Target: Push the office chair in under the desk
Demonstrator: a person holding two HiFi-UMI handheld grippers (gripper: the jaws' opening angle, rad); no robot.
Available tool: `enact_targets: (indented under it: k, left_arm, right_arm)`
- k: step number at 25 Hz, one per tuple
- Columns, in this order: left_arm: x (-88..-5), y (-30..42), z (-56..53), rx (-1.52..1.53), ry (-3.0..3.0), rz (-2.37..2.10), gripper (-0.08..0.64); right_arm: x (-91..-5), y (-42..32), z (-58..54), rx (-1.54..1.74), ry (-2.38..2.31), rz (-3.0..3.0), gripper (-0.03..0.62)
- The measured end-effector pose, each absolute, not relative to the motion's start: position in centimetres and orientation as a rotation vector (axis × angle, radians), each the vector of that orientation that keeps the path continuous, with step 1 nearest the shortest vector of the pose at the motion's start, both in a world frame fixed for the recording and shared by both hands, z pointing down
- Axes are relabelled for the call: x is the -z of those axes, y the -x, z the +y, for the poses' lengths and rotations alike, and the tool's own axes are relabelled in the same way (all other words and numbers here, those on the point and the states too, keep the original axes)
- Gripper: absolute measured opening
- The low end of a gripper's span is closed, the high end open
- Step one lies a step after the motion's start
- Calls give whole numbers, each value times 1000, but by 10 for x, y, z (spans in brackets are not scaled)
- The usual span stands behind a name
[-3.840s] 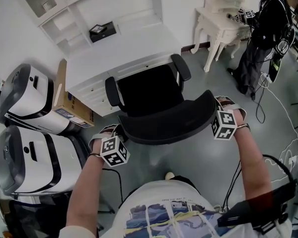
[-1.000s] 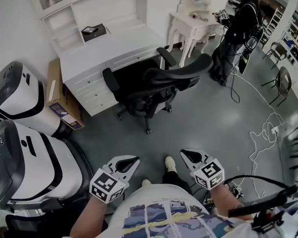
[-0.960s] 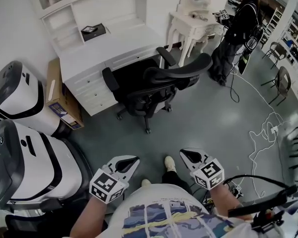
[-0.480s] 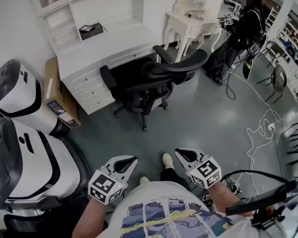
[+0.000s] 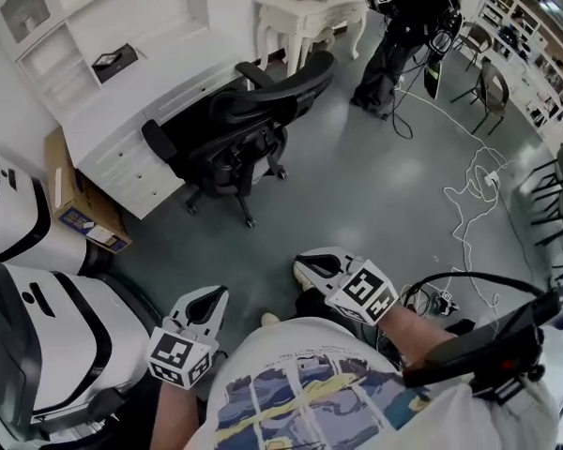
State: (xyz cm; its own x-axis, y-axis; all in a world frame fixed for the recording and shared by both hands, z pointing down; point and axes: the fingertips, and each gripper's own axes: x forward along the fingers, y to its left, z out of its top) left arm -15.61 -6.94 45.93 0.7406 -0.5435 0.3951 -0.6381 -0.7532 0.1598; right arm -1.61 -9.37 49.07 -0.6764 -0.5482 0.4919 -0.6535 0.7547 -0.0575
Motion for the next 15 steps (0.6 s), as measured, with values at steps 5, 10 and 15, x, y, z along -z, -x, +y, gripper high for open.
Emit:
enact_targets:
  k: [5, 10, 15]
  left_arm:
    - [-462, 153, -67, -494, -2663, -901, 14]
    - [-464, 153, -68, -520, -2674, -891, 14]
    - [-467, 152, -67, -521, -2669, -881, 14]
  right_arm:
    - [-493, 19, -90, -329, -907, -2500, 25]
    - [-495, 22, -90, -331, -905, -2504, 25]
    - [-497, 22, -89, -334, -905, -2502, 25]
